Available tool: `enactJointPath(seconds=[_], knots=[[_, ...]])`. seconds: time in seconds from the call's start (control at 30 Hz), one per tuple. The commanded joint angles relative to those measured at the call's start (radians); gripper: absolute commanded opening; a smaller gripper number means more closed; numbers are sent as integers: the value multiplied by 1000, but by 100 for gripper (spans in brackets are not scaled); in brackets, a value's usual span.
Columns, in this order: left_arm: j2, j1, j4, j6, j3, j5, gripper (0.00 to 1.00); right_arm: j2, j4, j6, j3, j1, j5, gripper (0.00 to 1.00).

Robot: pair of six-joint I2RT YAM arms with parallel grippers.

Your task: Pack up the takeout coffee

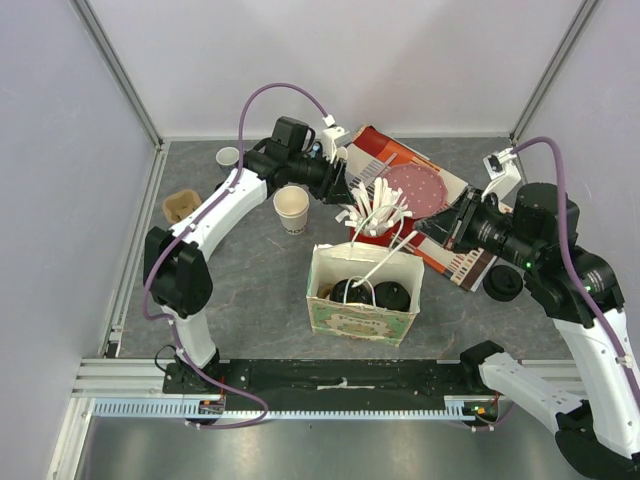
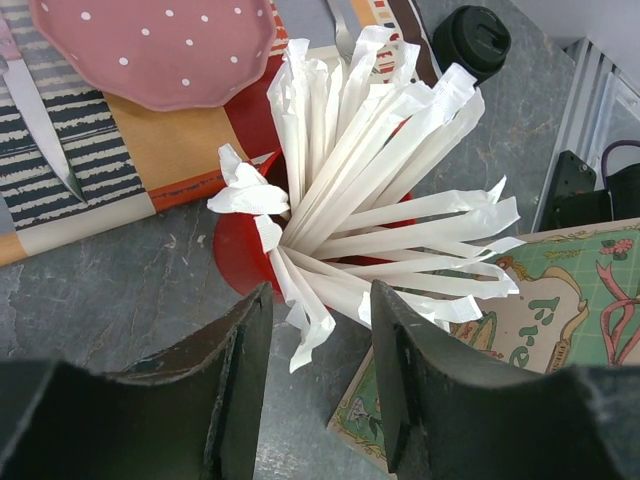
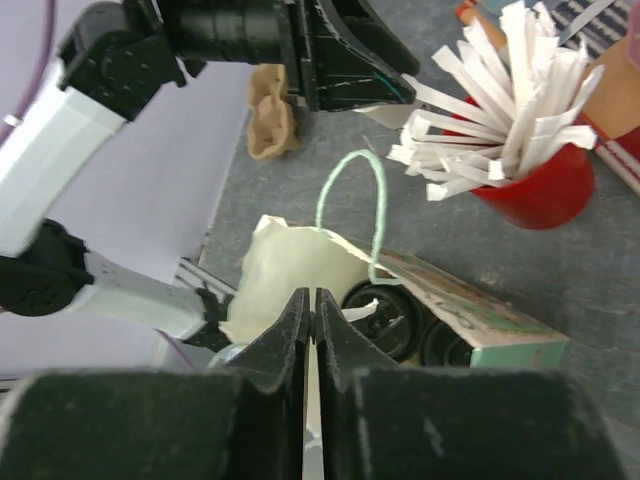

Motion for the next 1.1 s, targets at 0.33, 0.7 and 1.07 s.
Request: enactJointPath(seconds=[0.33,0.7,1.07], knots=[[24,-12,28,29,12,-18,32,8,-73,-106,58,-3,88,67],[31,-11,5,32,38,-21,2,7,-88,-98,86,-3,119,70],[16,-6,-77,68,84,-36,44,50,-87,-126,112,-3,88,70]])
